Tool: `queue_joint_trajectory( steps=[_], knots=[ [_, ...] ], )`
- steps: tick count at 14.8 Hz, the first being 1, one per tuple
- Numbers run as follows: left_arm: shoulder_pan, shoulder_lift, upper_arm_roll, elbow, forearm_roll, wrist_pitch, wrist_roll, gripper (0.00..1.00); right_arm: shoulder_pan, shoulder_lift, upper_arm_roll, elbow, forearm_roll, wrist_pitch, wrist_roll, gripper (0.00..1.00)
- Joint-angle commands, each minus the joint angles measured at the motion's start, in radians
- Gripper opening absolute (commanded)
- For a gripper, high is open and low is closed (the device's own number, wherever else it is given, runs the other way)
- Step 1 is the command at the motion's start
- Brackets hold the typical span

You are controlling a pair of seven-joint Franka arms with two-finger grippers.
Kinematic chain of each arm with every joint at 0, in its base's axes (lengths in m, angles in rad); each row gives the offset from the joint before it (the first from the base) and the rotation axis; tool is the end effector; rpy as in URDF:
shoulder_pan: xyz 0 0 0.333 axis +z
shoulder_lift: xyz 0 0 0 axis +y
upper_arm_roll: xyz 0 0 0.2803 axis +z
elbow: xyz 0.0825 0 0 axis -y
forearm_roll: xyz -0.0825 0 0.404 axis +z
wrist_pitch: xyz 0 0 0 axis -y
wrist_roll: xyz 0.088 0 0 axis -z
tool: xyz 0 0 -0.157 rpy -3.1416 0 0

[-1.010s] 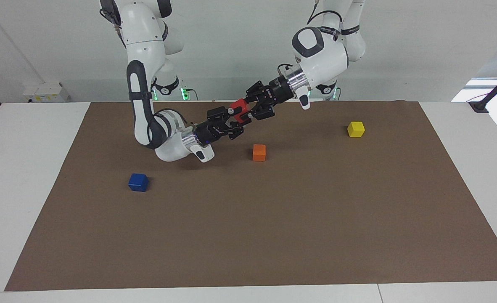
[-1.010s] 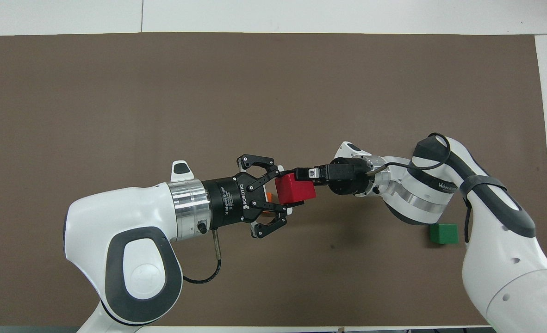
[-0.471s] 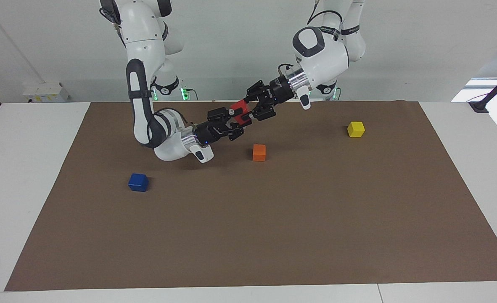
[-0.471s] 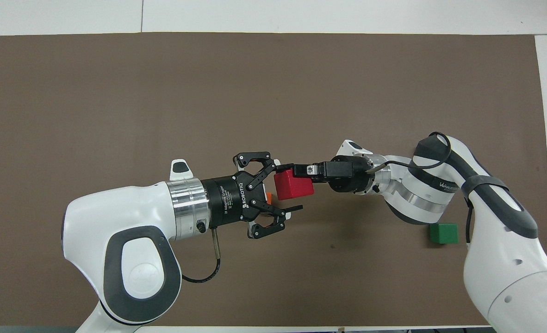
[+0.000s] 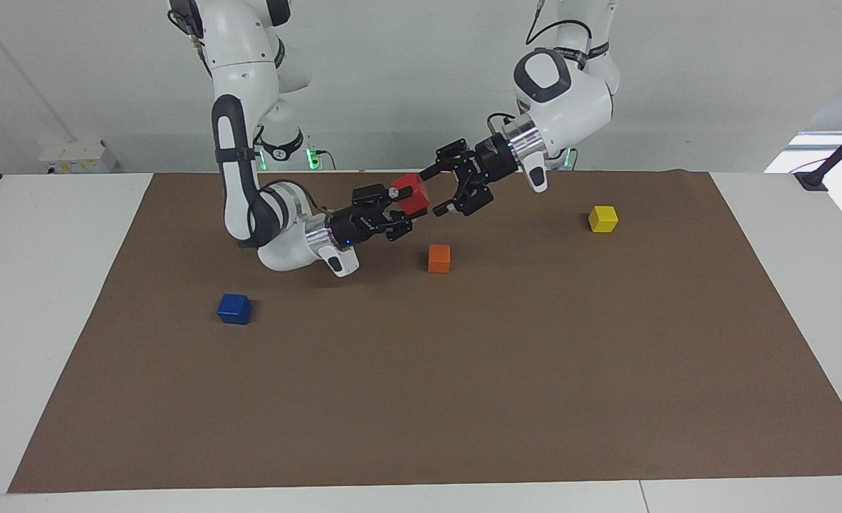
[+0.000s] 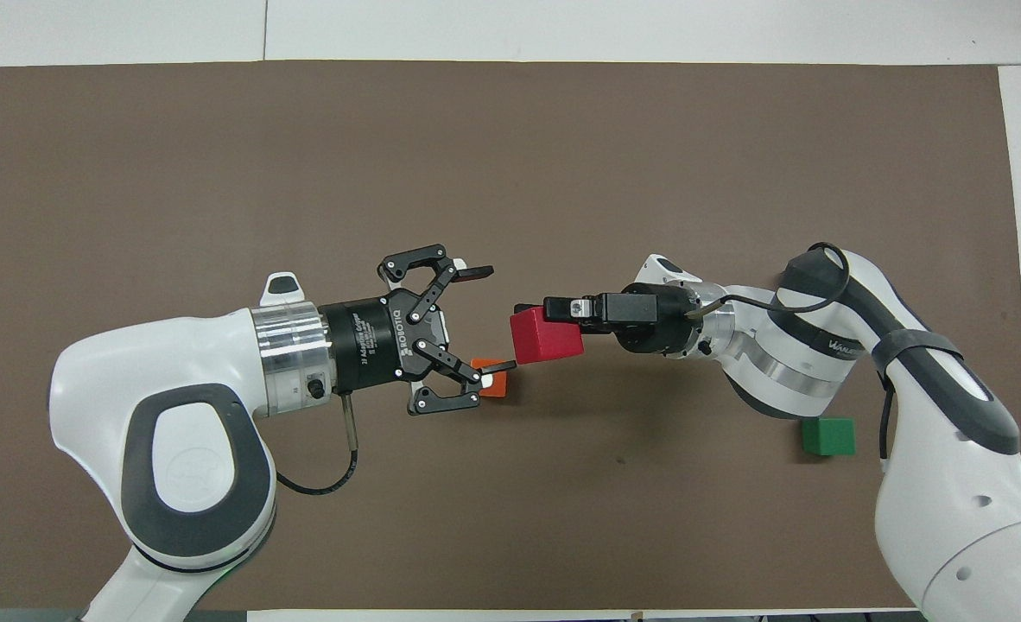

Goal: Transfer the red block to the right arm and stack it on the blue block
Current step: 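Open the left gripper and withdraw it while the right gripper retracts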

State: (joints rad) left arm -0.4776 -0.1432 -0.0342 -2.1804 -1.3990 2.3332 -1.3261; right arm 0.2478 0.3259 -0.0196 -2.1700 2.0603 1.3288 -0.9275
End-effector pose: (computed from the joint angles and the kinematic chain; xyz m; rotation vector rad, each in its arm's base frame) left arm 0.4882 -0.3341 0.4285 1.3837 1.6149 -0.8761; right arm 0.5211 0.2787 0.3091 -1.0920 0.0105 -0.0216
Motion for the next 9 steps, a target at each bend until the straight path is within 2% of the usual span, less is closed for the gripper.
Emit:
queue_joint_trajectory(
  steps=[1,4,6,9],
  knots=[
    [0.109,-0.001,-0.001,0.007,0.050,-0.124,0.037,1.00,0.004,-0.031,0.001,-0.005,0.015,0.046,0.032,0.00],
    [0.247,-0.002,-0.001,0.008,0.152,-0.263,0.083,1.00,-0.010,-0.086,-0.002,-0.008,-0.075,0.137,0.062,0.00],
    [0.357,-0.001,-0.003,0.008,0.222,-0.380,0.192,1.00,-0.034,-0.111,-0.005,-0.008,-0.162,0.179,0.116,0.00],
    [0.483,0.026,-0.003,0.079,0.456,-0.500,0.329,1.00,-0.102,-0.168,-0.008,0.002,-0.337,0.230,0.241,0.00]
  ],
)
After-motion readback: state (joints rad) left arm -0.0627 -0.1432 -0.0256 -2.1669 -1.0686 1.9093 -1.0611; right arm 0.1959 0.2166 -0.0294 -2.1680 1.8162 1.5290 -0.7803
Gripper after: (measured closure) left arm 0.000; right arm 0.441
